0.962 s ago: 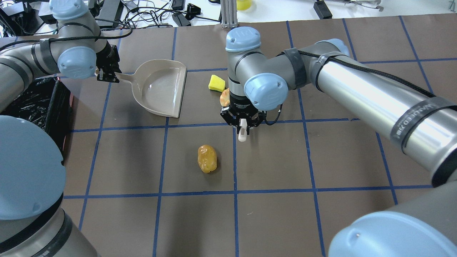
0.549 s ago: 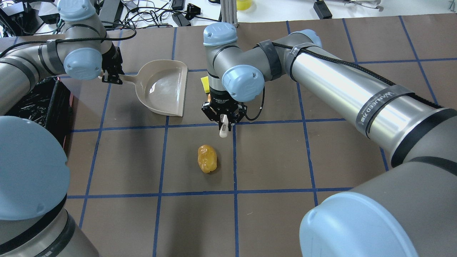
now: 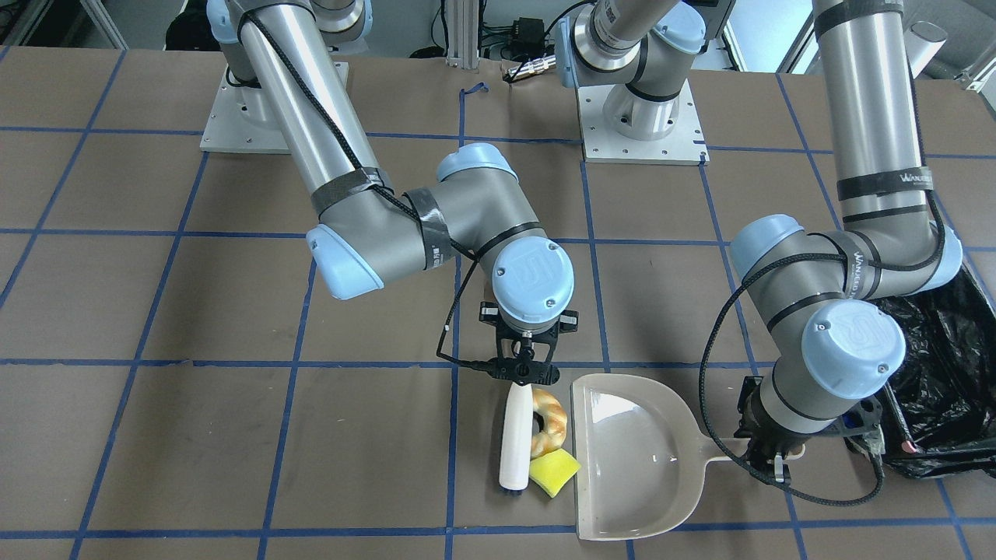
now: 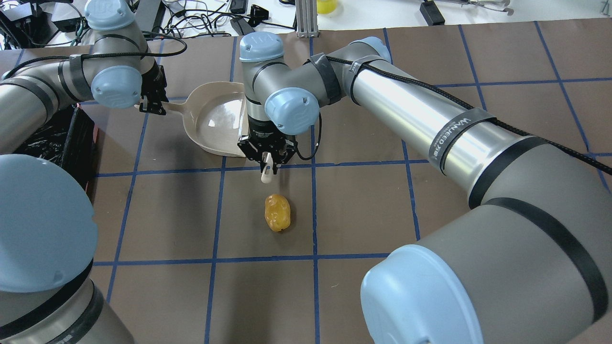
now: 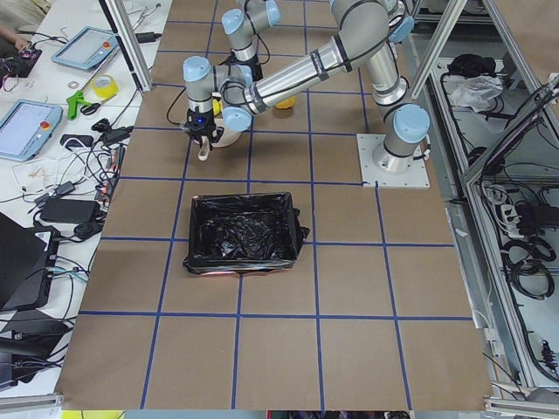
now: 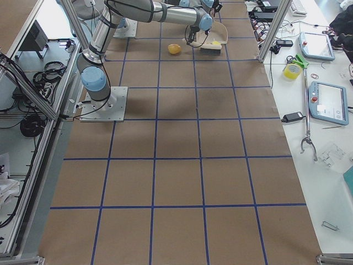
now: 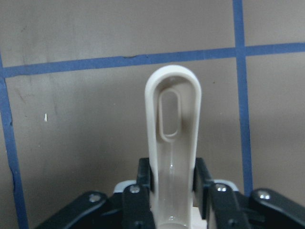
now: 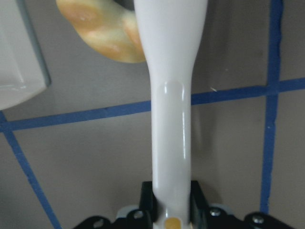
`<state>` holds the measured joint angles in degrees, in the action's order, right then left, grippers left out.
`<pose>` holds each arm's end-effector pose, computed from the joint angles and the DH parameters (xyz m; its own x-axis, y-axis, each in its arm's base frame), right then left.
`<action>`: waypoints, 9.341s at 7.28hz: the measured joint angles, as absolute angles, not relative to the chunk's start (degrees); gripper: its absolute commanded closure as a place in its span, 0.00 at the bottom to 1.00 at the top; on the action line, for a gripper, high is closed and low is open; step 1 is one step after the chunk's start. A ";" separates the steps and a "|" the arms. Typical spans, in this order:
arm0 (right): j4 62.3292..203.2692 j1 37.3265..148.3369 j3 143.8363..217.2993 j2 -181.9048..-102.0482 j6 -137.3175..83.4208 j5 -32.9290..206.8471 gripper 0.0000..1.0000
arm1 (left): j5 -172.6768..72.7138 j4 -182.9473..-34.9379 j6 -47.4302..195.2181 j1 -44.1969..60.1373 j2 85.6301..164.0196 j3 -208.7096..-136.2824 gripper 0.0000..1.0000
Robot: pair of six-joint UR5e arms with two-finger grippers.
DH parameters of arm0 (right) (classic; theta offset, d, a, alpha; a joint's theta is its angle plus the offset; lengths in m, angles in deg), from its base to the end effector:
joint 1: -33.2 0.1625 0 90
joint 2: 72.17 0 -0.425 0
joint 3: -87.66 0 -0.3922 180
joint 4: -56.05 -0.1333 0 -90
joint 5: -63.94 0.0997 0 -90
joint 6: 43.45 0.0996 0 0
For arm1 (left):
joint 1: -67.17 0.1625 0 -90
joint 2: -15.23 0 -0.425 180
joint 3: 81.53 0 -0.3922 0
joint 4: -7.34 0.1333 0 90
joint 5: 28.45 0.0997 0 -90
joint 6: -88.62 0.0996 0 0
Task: Sweep and dump trash into bin
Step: 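Sweep the yellow sponge and shrimp into the dustpan with the right gripper's brush, then move the brush behind the yellow potato toy with the right gripper, then sweep the yellow potato toy into the dustpan with the right gripper's brush, then carry the dustpan over the bin with left gripper while right gripper returns brush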
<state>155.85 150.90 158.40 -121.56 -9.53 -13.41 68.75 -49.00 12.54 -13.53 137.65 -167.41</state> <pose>0.4721 -0.5655 0.2272 -0.9879 0.1399 -0.0663 0.1155 0.9513 0.2859 -0.0091 -0.6922 0.2463 -0.0789 -0.9950 0.0607 -0.9872 0.0695 -0.1436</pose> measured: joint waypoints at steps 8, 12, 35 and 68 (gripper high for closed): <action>150.69 153.76 149.31 -119.50 -9.37 -14.46 0.99 | 68.54 -49.35 13.81 -13.55 136.70 -167.53 1.00; 145.29 147.46 166.78 -135.29 -17.67 -20.41 1.00 | 68.21 -49.80 15.15 -13.19 134.07 -170.19 1.00; 166.66 163.96 192.34 -141.29 9.80 -15.53 1.00 | 72.06 -42.51 10.02 -13.08 118.38 -194.68 1.00; 155.45 104.20 179.46 -135.78 -62.60 -37.12 0.91 | 61.09 -69.36 61.37 22.92 124.65 -159.73 1.00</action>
